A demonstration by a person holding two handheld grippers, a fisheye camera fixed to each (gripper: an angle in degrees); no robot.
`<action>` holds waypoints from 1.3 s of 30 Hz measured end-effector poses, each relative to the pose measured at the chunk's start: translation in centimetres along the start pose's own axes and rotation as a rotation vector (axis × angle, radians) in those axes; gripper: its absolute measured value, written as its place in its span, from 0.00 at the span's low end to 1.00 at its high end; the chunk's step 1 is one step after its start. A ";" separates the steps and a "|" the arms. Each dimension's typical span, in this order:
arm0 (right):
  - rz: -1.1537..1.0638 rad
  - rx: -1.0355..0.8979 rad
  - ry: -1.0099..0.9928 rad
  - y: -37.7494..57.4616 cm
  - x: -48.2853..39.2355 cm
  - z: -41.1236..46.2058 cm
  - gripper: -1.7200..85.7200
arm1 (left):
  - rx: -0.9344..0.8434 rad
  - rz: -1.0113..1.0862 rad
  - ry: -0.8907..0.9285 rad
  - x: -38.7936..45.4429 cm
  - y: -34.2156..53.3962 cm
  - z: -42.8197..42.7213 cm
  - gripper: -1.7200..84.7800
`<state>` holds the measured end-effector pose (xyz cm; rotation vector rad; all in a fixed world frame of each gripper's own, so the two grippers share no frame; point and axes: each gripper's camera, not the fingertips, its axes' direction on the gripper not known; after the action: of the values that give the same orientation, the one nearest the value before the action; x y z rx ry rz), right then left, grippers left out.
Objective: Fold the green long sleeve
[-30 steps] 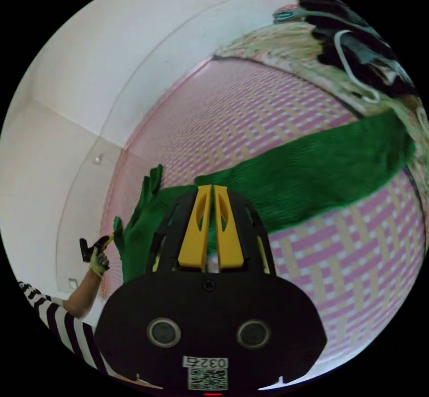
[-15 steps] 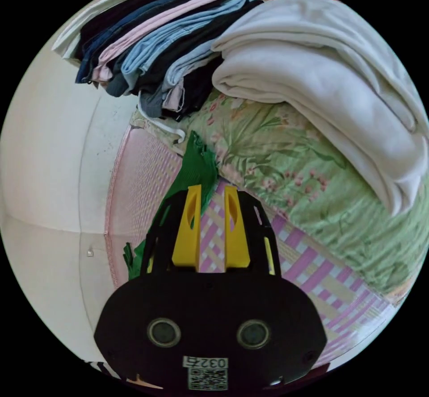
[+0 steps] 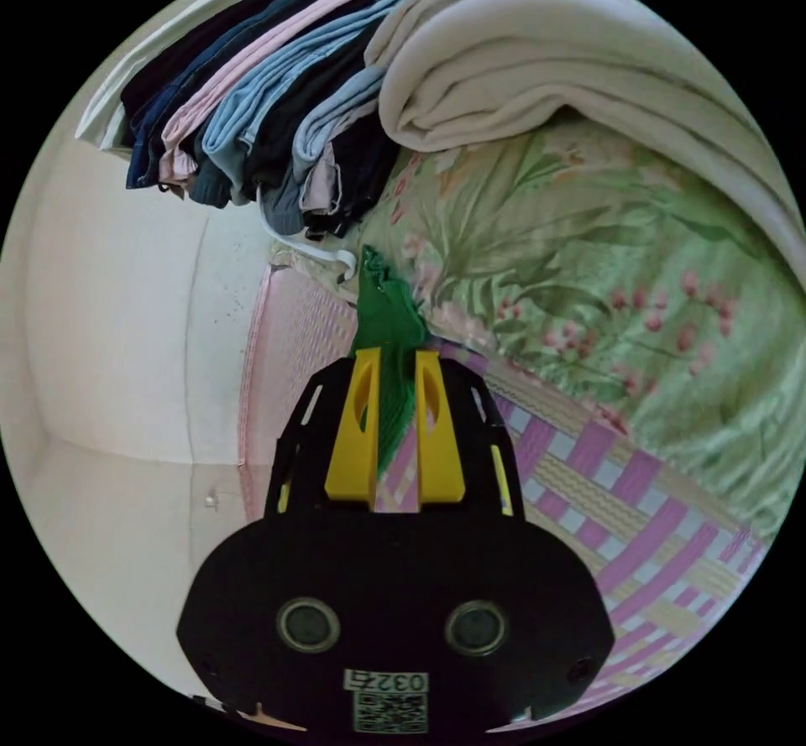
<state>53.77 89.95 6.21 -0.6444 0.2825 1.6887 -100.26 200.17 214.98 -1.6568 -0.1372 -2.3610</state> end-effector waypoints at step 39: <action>-1.415 -0.771 -0.069 68.6 -11.0 8.6 0.03 | 0.274 -0.256 0.629 -15.3 11.2 -5.9 0.15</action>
<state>-13.26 69.87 8.32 -0.9861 -0.7811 0.3673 -97.87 190.40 197.83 -0.7620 -0.5443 -2.7717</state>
